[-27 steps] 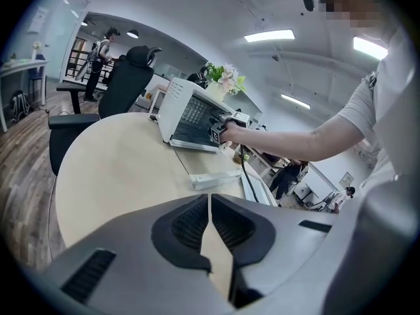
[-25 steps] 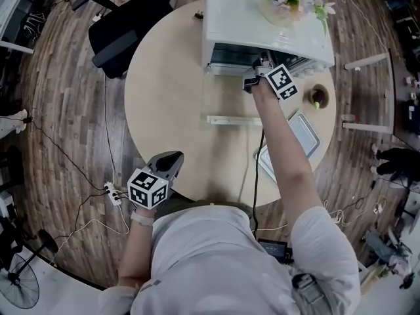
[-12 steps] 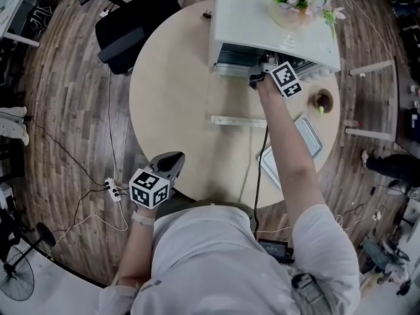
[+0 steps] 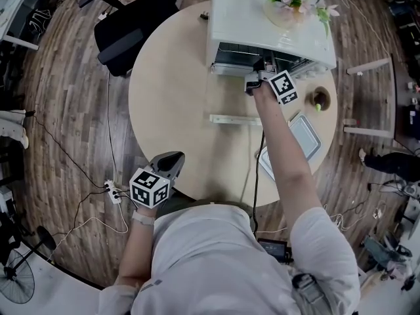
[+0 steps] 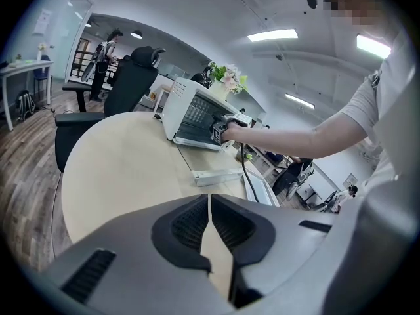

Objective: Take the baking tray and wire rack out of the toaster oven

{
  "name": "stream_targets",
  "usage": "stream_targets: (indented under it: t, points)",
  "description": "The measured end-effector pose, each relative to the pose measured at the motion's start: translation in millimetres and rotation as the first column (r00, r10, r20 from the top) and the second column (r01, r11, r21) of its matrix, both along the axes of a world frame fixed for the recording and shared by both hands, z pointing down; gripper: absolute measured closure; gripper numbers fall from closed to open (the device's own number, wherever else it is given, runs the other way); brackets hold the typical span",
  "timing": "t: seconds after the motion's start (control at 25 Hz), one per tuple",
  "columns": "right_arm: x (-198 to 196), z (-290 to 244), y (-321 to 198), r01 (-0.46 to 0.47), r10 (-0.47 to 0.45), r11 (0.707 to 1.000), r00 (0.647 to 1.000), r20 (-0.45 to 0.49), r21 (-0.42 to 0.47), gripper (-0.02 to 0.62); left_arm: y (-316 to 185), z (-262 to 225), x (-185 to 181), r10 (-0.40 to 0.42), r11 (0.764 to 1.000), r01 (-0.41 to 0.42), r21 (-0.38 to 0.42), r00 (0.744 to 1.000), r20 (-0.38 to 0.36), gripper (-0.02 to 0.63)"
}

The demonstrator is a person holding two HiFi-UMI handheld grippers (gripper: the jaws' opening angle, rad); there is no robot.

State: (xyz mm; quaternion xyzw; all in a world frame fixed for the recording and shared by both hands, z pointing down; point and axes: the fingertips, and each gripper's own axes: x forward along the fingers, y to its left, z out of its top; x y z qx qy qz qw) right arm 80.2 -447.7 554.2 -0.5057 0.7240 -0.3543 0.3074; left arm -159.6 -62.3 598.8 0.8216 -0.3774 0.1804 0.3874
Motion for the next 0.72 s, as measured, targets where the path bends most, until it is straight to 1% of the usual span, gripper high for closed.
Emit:
stream_targets:
  t: [0.24,0.72]
  points:
    - [2,0,16,0.005,-0.005,1.0,1.0,0.018,-0.004,0.566,6,-2,4,0.015,1.0,-0.015,0.01,1.0,-0.001,0.606]
    - [3,3,50,0.012,-0.01,0.999,0.998,0.062,-0.03,0.569,21,-5,4,0.02,0.999,-0.02,0.026,1.0,-0.004,0.606]
